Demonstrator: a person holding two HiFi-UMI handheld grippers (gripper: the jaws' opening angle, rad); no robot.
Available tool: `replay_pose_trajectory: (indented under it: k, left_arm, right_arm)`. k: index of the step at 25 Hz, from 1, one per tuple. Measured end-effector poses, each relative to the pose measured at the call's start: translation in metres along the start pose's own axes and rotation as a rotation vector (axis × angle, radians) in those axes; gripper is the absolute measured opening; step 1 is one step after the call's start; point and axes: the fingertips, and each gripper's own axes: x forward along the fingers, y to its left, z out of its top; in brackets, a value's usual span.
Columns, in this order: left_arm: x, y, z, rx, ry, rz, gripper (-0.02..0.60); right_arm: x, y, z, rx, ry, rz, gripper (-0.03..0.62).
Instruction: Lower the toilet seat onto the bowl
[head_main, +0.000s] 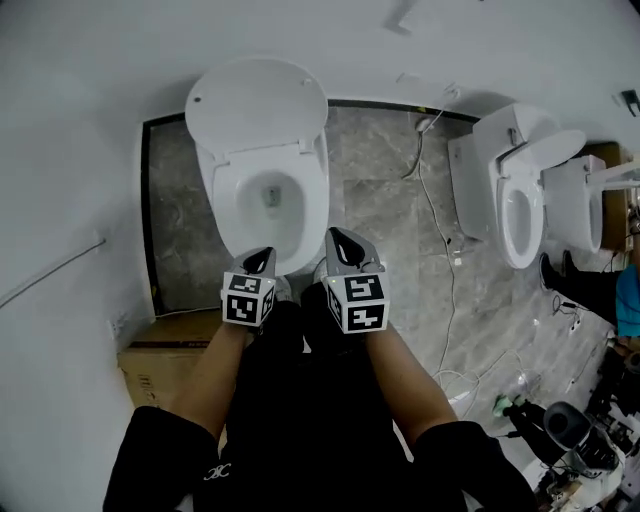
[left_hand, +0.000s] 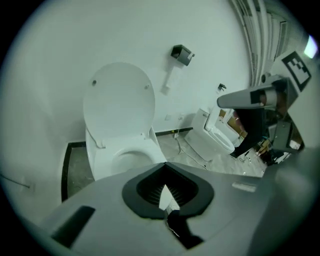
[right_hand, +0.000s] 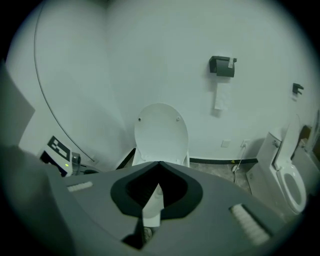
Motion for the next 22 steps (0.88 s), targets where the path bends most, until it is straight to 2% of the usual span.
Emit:
replay_pose_trajectory:
  k: [3, 7, 10, 14, 22]
  left_arm:
    - [-0.035, -0.015, 0.039, 0.060, -0.078, 0.023, 0.008]
    - [-0.081, -0.030, 0.098, 0.078, -0.201, 0.067, 0.008]
    - [-0.121, -0.039, 0.146, 0.085, -0.289, 0.101, 0.008]
    - [-0.163, -0.049, 0.209, 0.141, -0.410, 0.144, 0.008]
    - [-0.220, -0.091, 0.261, 0.152, -0.541, 0.203, 0.008]
  right_arm:
    - [-0.015, 0.002, 0.021, 0.012, -0.051, -0.019, 0.008]
    - [-0.039, 0.004, 0.051, 0.035, -0.115, -0.030, 0.008]
    - [-0.064, 0.009, 0.088, 0.038, -0.190, -0.028, 0.007]
    - [-0.091, 0.013, 0.152, -0.002, -0.328, -0.014, 0.006]
    - [-0.149, 0.020, 0.212, -0.059, -0.453, 0.061, 0.006]
